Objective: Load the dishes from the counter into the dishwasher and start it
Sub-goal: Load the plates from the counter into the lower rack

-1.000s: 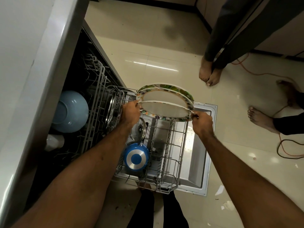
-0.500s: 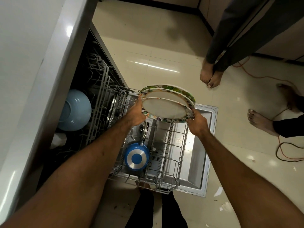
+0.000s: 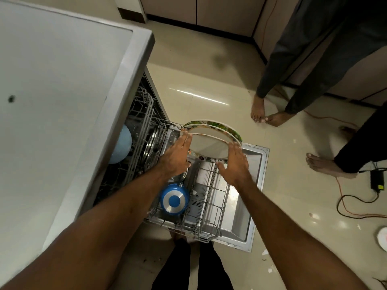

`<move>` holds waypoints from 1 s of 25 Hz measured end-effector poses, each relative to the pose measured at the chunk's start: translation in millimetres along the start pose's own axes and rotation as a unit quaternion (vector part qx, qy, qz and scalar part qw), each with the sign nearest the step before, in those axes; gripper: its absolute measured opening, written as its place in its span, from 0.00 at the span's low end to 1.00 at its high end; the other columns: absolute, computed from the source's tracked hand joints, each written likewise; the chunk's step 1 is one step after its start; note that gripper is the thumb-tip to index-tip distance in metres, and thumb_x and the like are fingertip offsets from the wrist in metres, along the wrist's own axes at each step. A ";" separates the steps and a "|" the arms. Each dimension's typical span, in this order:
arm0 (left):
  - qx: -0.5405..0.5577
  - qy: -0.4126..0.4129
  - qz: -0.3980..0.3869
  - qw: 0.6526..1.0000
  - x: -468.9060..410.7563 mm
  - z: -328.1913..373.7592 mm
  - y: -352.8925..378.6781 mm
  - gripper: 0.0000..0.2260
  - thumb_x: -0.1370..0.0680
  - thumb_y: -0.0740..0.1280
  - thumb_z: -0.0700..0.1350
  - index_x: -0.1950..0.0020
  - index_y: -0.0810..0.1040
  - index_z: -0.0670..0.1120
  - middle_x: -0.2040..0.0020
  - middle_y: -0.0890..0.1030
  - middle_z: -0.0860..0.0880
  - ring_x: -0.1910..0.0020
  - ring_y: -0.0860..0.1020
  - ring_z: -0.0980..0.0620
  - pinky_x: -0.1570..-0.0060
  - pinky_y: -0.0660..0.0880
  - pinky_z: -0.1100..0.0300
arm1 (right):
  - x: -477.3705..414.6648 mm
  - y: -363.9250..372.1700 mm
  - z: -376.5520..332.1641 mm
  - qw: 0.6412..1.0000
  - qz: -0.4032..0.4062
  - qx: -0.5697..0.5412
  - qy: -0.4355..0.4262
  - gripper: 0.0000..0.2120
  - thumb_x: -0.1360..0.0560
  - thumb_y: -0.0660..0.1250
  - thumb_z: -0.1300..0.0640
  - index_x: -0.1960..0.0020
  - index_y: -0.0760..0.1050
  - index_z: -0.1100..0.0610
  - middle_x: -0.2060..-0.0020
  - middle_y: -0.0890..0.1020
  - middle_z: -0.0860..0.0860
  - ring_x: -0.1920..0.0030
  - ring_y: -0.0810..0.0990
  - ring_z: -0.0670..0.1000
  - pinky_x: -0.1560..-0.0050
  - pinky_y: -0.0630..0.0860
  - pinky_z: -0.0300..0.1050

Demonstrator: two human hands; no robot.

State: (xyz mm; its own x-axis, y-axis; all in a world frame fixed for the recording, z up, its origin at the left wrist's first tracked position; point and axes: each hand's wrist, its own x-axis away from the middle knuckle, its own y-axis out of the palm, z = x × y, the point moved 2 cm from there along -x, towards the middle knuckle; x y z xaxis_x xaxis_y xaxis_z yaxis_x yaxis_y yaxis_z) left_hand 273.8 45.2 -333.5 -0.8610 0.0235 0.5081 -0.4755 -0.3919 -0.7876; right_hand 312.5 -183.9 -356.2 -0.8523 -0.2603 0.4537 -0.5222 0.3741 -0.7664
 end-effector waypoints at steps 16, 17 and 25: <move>-0.110 -0.016 0.136 0.984 219.6 36.2 -132.0 0.47 0.20 0.66 0.61 0.17 0.33 0.50 0.17 0.33 0.46 0.18 0.36 0.43 0.19 0.44 0.43 | 127.1 -108.5 -193.9 0.917 0.013 0.151 -0.369 0.39 0.16 0.43 0.30 0.15 0.37 0.52 0.16 0.38 0.50 0.17 0.34 0.50 0.17 0.38 0.60; -0.099 -0.035 0.158 0.982 235.8 33.8 -134.7 0.45 0.19 0.64 0.60 0.17 0.34 0.51 0.17 0.33 0.47 0.18 0.36 0.44 0.19 0.44 0.43 | 135.0 -108.7 -208.2 0.908 0.015 0.153 -0.389 0.39 0.16 0.42 0.30 0.15 0.37 0.52 0.16 0.38 0.50 0.17 0.34 0.50 0.17 0.38 0.60; 0.006 -0.237 0.249 0.939 400.1 -37.1 -129.5 0.46 0.20 0.67 0.62 0.17 0.34 0.57 0.17 0.33 0.50 0.18 0.36 0.47 0.19 0.45 0.46 | 213.5 -59.0 -338.8 0.828 -0.037 0.166 -0.534 0.38 0.16 0.42 0.31 0.15 0.38 0.50 0.15 0.41 0.49 0.17 0.36 0.49 0.17 0.39 0.58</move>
State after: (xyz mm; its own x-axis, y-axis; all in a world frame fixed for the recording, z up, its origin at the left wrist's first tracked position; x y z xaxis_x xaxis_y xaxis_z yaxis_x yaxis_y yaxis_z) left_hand -15.8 139.5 -41.1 -0.7970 -0.5771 0.1783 -0.0305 -0.2563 -0.9661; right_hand 151.3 40.1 -60.0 -0.2141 -0.9766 -0.0199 -0.3838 0.1029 -0.9177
